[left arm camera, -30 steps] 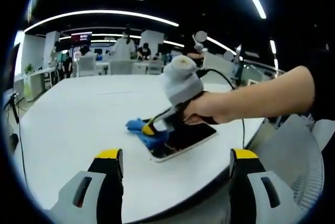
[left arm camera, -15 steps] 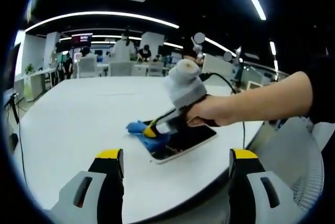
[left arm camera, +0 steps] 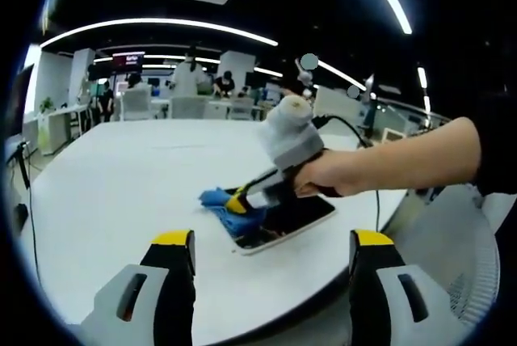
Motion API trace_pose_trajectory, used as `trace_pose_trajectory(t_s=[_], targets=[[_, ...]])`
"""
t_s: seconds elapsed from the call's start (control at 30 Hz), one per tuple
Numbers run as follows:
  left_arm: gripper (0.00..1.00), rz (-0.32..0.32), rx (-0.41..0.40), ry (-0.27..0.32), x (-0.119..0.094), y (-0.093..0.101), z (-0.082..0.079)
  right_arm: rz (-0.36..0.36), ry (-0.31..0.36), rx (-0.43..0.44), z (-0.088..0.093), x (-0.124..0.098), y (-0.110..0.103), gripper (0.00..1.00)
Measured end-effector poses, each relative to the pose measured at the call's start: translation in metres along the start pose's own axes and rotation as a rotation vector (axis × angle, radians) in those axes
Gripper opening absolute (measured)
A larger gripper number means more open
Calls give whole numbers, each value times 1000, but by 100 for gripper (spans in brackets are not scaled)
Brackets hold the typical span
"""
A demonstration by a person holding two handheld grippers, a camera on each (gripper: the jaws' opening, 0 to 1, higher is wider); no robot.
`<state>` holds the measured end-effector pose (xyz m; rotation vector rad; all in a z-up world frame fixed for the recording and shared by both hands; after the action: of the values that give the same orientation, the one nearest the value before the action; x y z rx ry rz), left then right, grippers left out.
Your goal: Wipe the mirror surface with the cleaning cloth until all visible marks leave the cleaned area.
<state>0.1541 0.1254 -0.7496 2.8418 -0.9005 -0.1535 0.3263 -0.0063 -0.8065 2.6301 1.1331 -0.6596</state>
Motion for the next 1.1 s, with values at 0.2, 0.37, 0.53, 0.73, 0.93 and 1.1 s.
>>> trace_pose_trajectory(t_s=[0.2,0.37,0.53,0.73,0.93,1.1], targets=[[79,7,0,1,0,1,0,21,-1,17,3,-7,6,0],[79,9,0,2,1,1,0,37,-4,13,7,-14,11,0],[83,7,4,-5,0,1,0,53,-2,31,11,-21,18,0],[87,5,10,-7,0,1,0,74,-5,38,16,-31,26,0],[89,1,13,-10,0,1,1,104,-7,55,23,-43,36,0],[91,-2,16,-7,0,1,0,130,-12,66,28,-52,46,0]])
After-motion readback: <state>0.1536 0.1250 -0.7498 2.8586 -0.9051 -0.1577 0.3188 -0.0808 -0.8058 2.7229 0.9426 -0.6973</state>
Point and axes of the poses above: the point that each gripper's makers call its tool centre point, and the gripper's own axes: x roughly forward along the fingers, y roughly to its right, z roughly out of its underside, the point moved 9 cm from there along -x, roughly backward along the fingers, and after that the axes turned 15 degrees about y, right-handed, at the moved point
